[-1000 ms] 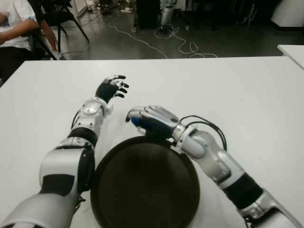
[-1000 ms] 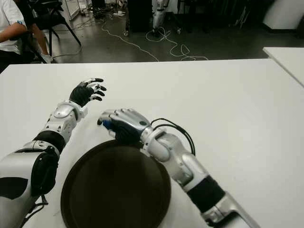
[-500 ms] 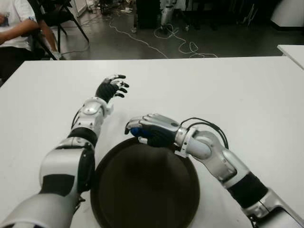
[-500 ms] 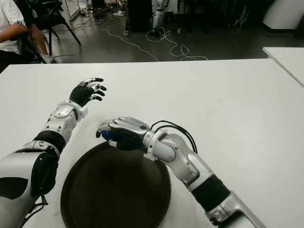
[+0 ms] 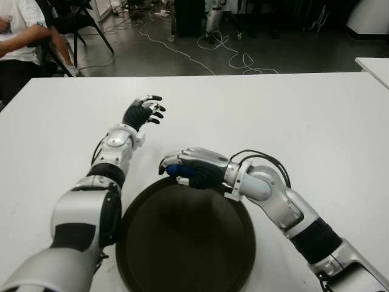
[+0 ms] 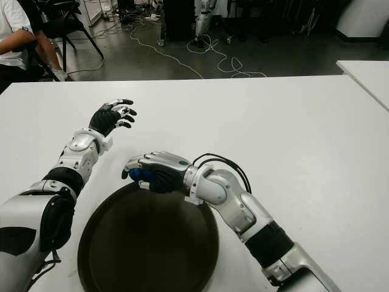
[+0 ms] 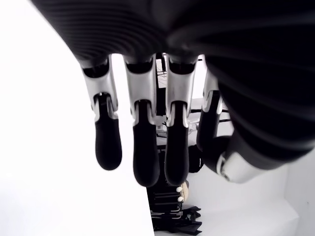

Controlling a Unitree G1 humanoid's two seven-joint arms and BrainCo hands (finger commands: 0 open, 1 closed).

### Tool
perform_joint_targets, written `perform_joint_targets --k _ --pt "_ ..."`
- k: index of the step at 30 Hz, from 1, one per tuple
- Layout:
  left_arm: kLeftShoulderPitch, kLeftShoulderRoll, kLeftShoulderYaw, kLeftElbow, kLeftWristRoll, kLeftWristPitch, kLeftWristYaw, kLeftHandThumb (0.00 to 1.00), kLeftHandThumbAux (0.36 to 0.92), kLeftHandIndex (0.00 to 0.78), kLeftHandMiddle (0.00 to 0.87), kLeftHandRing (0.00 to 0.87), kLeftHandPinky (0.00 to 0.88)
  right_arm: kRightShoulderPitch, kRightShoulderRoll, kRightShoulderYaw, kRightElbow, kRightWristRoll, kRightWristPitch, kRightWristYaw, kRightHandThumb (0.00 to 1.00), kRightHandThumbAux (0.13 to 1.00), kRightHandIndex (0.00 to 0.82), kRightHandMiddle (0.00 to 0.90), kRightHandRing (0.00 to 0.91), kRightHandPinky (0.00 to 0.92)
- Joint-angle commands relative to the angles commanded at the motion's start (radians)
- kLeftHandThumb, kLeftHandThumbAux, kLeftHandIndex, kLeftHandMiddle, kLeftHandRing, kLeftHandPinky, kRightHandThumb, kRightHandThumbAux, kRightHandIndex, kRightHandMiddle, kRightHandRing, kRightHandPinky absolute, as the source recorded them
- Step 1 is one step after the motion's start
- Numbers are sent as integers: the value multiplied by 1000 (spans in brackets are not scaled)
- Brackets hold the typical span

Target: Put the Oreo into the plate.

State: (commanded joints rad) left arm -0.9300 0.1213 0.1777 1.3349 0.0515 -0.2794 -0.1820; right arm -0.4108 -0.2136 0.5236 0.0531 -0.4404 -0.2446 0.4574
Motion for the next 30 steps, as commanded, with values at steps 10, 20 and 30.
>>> perform_joint_targets --k 10,20,30 --pt "-2 -4 -2 1 -4 8 7 103 631 292 481 502 501 8 -5 4 -1 4 31 38 843 685 417 488 749 743" --pt "-4 -8 -3 1 -4 13 6 96 627 284 481 500 501 27 35 -5 44 71 52 43 841 688 416 483 669 649" --pt "-6 -11 -5 1 -3 16 9 94 628 278 473 493 502 -2 60 14 125 64 14 34 707 739 394 248 213 173"
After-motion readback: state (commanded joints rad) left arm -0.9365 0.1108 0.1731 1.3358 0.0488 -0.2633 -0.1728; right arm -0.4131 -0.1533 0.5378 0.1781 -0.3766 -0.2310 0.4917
